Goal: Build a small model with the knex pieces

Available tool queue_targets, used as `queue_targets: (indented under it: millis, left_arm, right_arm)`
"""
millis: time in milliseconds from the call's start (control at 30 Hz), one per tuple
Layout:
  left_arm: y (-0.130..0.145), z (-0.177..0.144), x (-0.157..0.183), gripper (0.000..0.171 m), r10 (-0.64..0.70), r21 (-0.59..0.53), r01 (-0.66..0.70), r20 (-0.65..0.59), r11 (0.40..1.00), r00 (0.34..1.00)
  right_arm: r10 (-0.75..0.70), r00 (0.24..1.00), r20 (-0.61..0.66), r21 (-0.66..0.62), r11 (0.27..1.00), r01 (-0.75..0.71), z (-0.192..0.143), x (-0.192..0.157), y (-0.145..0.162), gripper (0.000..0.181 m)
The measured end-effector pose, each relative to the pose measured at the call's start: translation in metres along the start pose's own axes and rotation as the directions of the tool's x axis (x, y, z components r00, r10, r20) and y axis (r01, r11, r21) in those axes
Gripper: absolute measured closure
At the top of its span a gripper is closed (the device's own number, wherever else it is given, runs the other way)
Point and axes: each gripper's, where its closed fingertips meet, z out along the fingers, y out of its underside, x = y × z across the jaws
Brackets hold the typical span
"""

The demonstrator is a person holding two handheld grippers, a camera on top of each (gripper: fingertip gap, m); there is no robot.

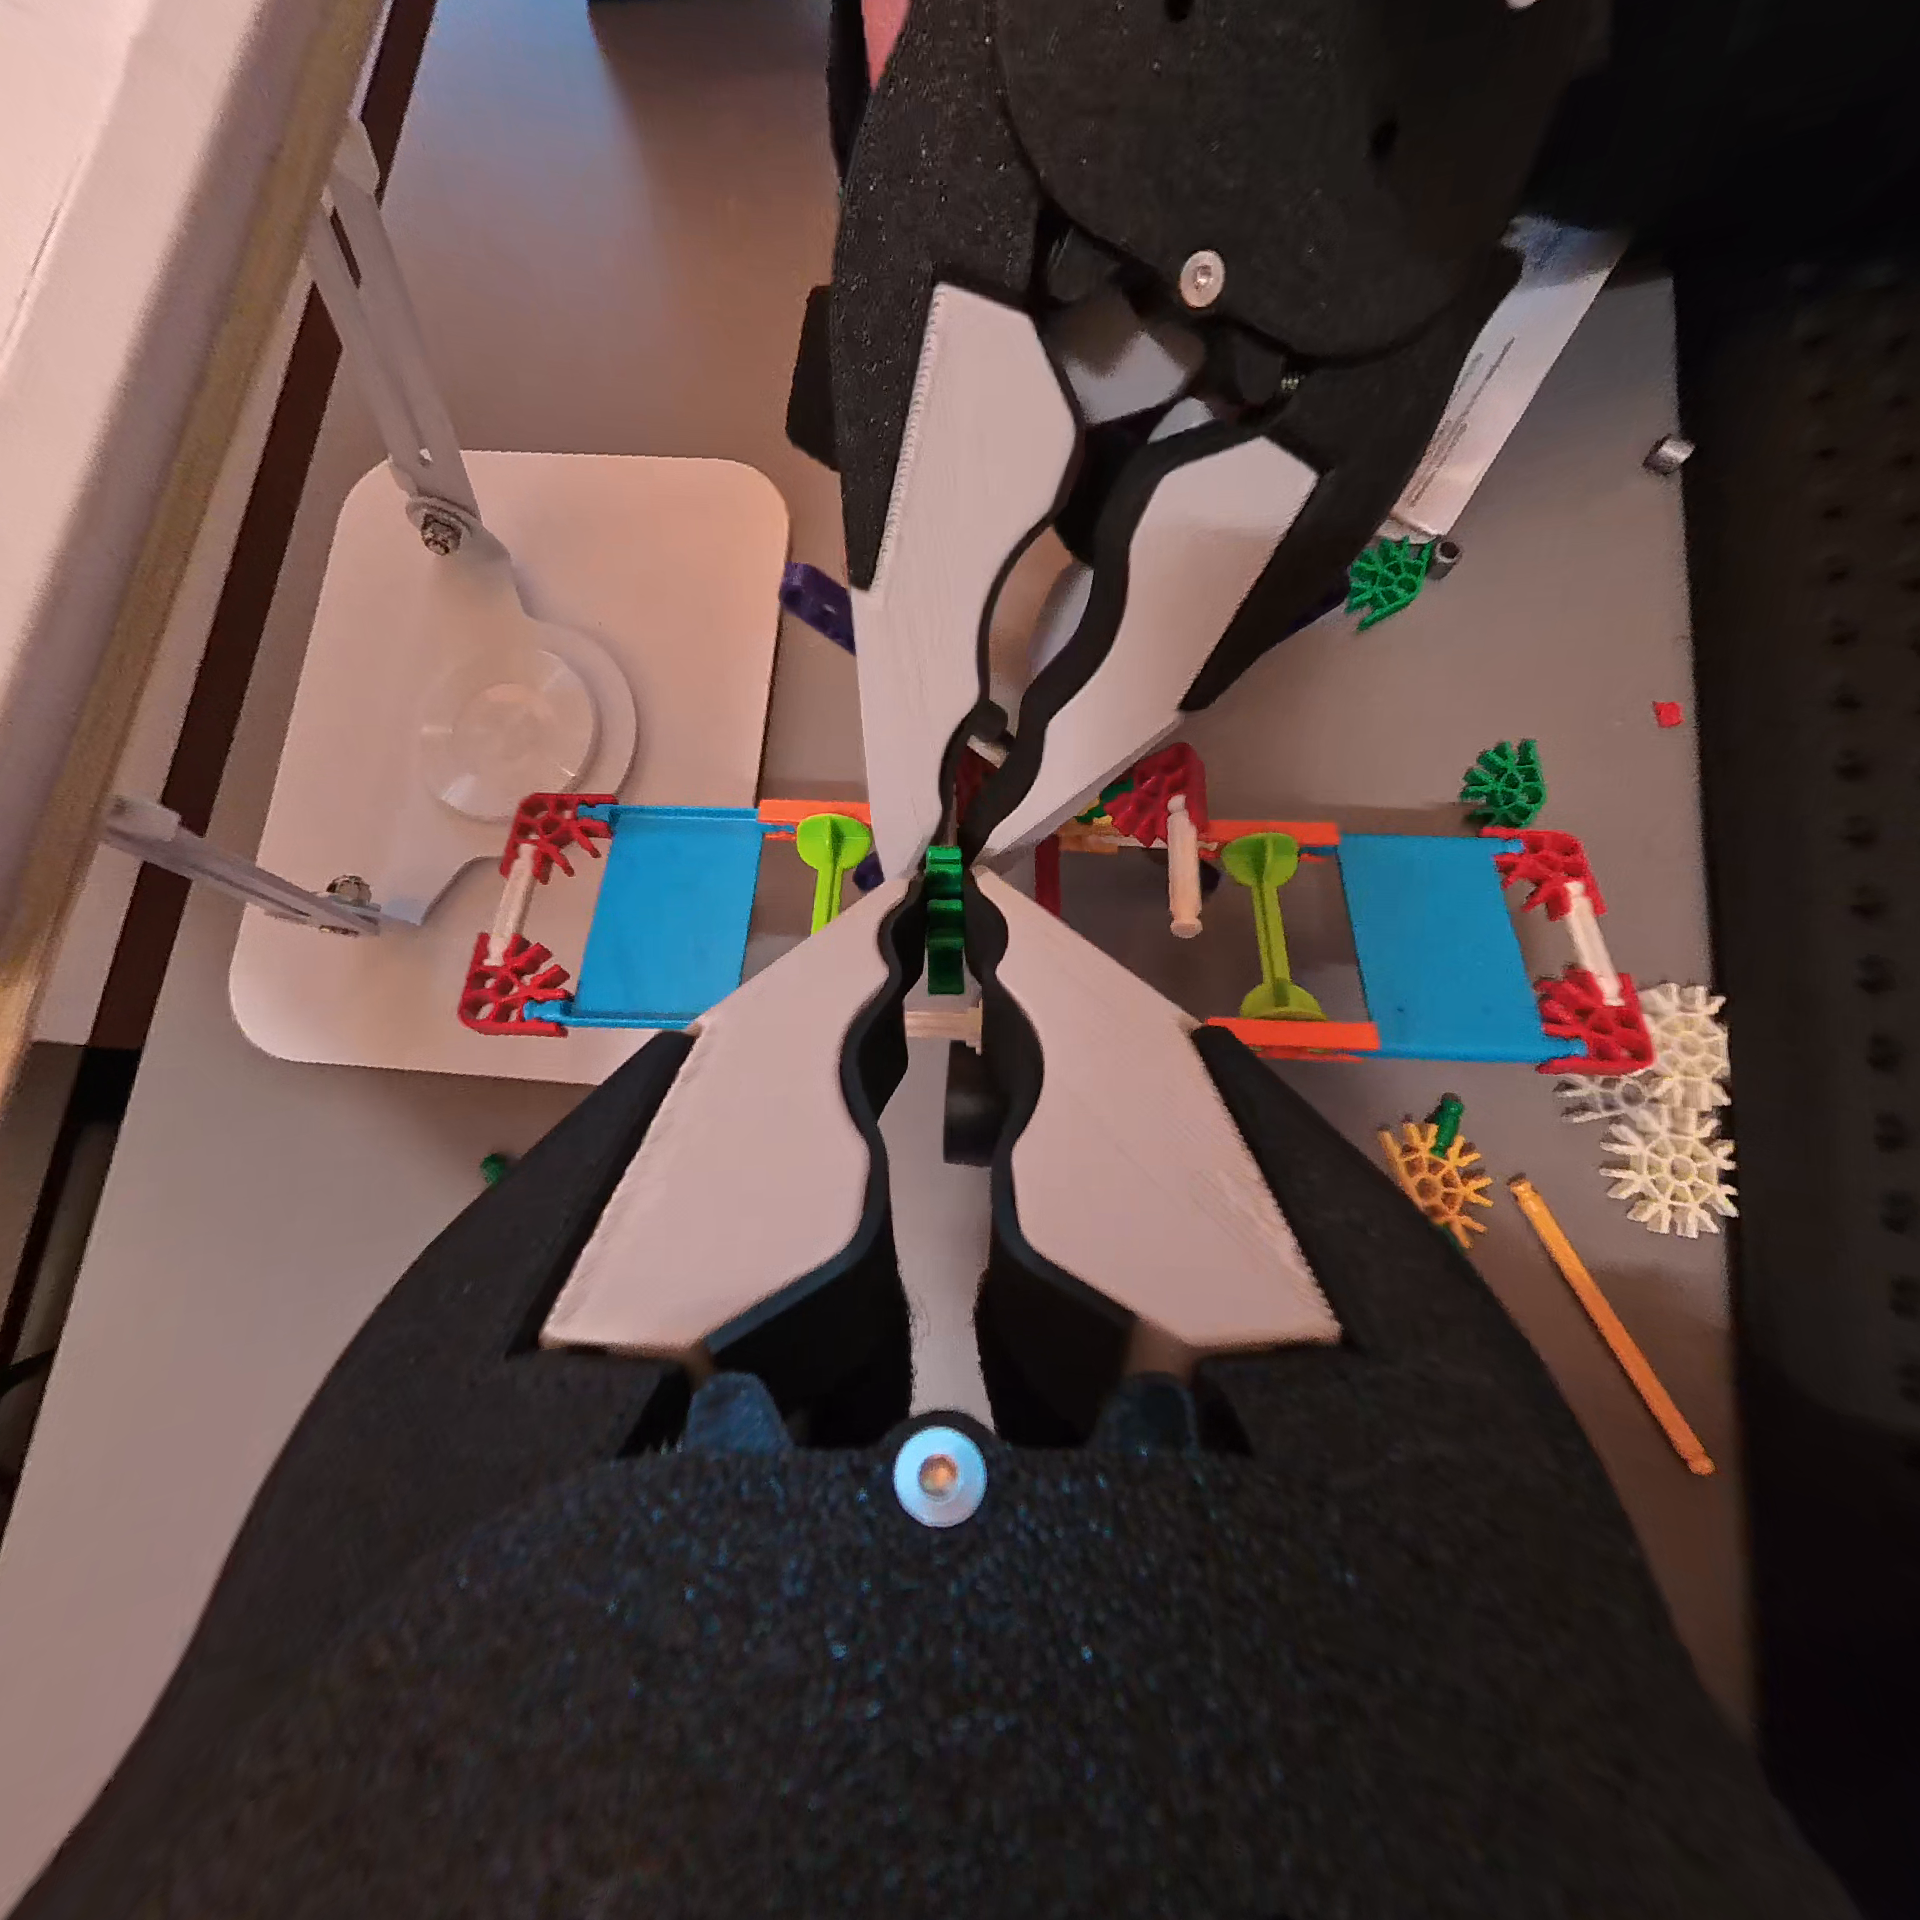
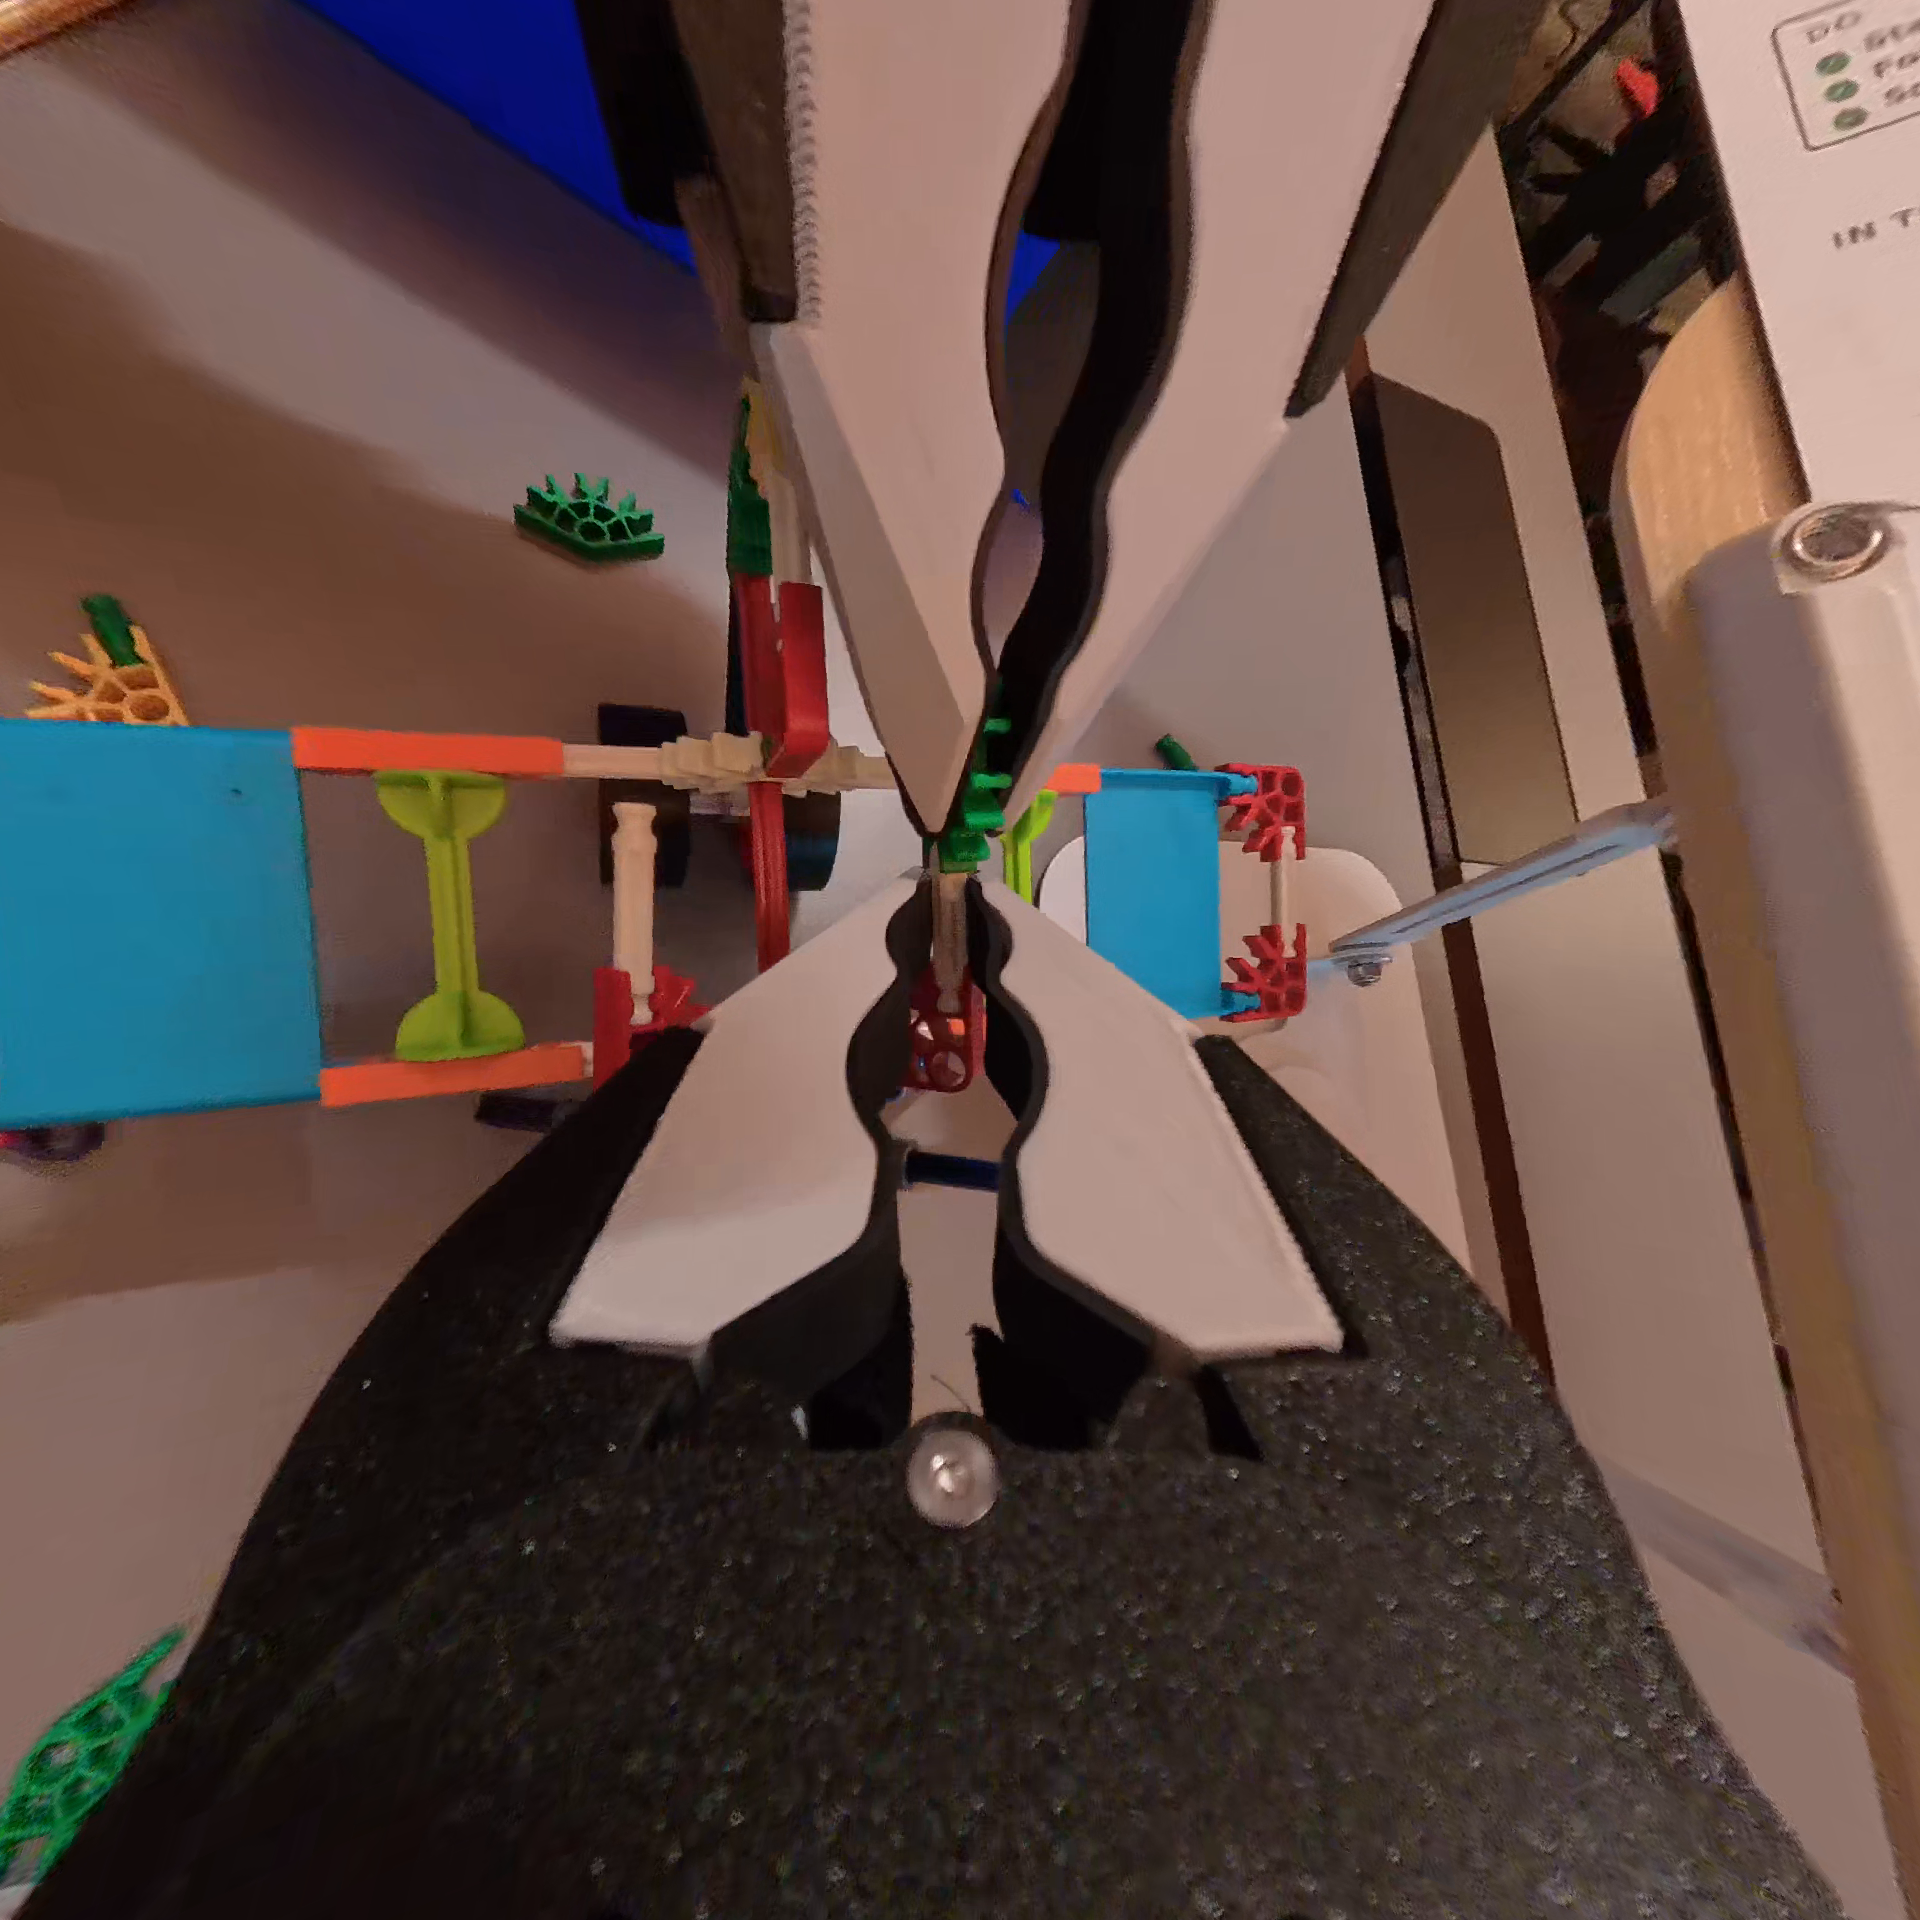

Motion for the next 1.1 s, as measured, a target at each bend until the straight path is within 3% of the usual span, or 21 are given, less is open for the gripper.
queue_targets:
  millis: [233, 367, 467, 667, 967, 1100]
  left_arm:
    - [-0.002, -0.009, 0.009, 0.167, -0.013, 0.148, 0.04, -0.175, 0.988, 0.984]
    - [-0.005, -0.017, 0.024, 0.167, 0.0, 0.249, 0.091, -0.346, 0.964, 0.938]
    - [-0.004, -0.018, 0.031, 0.166, 0.016, 0.262, 0.105, -0.424, 0.959, 0.906]
    - [-0.005, -0.015, 0.043, 0.166, 0.051, 0.214, 0.057, -0.467, 0.975, 0.883]
    - [-0.009, -0.014, 0.056, 0.166, 0.11, 0.282, 0.051, -0.526, 0.958, 0.844]
    - [-0.009, -0.011, 0.046, 0.167, 0.05, 0.262, 0.076, -0.446, 0.962, 0.894]
  right_arm:
    - [-0.035, 0.997, 0.061, 0.157, 0.987, 0.025, -0.005, -0.008, -0.014, 0.178]
    - [-0.09, 0.988, 0.129, 0.234, 0.971, 0.058, -0.013, -0.022, -0.024, 0.179]
    - [-0.125, 0.979, 0.161, 0.259, 0.963, 0.08, -0.017, -0.03, -0.026, 0.178]
    - [-0.167, 0.96, 0.224, 0.288, 0.953, 0.098, -0.023, -0.043, -0.026, 0.178]
    - [-0.195, 0.935, 0.297, 0.328, 0.94, 0.092, -0.032, -0.055, -0.028, 0.176]
    - [-0.156, 0.953, 0.259, 0.284, 0.956, 0.079, -0.028, -0.046, -0.023, 0.177]
